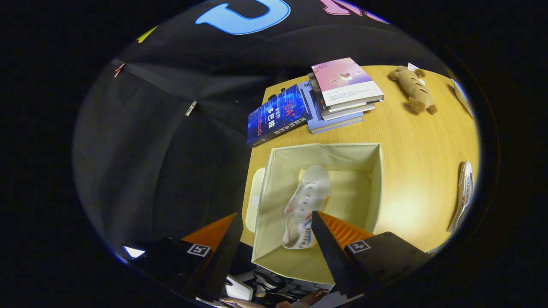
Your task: Open the storage box then place both shoes into the box .Put the left shoe in first, then the right shoe, with the right side of both shoes facing outward in a uniform manner.
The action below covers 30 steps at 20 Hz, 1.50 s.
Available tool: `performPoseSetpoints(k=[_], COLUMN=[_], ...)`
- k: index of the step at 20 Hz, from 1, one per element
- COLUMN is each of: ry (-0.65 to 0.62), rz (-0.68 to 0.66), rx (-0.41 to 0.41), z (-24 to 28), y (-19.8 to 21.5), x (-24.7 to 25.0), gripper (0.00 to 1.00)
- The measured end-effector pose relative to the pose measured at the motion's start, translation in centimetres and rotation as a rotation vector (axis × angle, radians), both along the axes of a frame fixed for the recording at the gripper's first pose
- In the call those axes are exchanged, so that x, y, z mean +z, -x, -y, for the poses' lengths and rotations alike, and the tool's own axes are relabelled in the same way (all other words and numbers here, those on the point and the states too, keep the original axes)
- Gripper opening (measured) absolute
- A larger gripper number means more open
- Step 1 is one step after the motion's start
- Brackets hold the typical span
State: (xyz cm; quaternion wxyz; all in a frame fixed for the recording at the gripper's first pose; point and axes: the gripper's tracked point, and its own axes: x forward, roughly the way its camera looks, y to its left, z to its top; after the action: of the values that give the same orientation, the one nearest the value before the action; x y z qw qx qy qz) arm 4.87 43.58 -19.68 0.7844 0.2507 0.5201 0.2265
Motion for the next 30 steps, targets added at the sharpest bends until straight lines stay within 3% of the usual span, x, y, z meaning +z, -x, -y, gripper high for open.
performPoseSetpoints(k=[4, 9, 13, 18, 20, 25, 27, 30], ry=[0.001, 0.150, 0.361, 0.552, 0.588, 0.696, 0.706, 0.740], rz=[0.109, 0.227, 0.245, 0.135, 0.079, 0.083, 0.106, 0.118], rx=[-0.010, -0.080, -0.130, -0.198, -0.181, -0.165, -0.173, -0.159], z=[6.3, 20.0, 31.4, 43.3, 45.6, 49.0, 49.3, 49.7], y=[0.6, 2.2, 5.2, 9.8, 10.9, 9.0, 7.1, 5.1], x=[2.2, 1.4, -3.1, -11.3, -14.6, -20.5, -22.2, -24.1], gripper=[0.99, 0.98, 0.99, 0.99, 0.98, 0.92, 0.86, 0.68])
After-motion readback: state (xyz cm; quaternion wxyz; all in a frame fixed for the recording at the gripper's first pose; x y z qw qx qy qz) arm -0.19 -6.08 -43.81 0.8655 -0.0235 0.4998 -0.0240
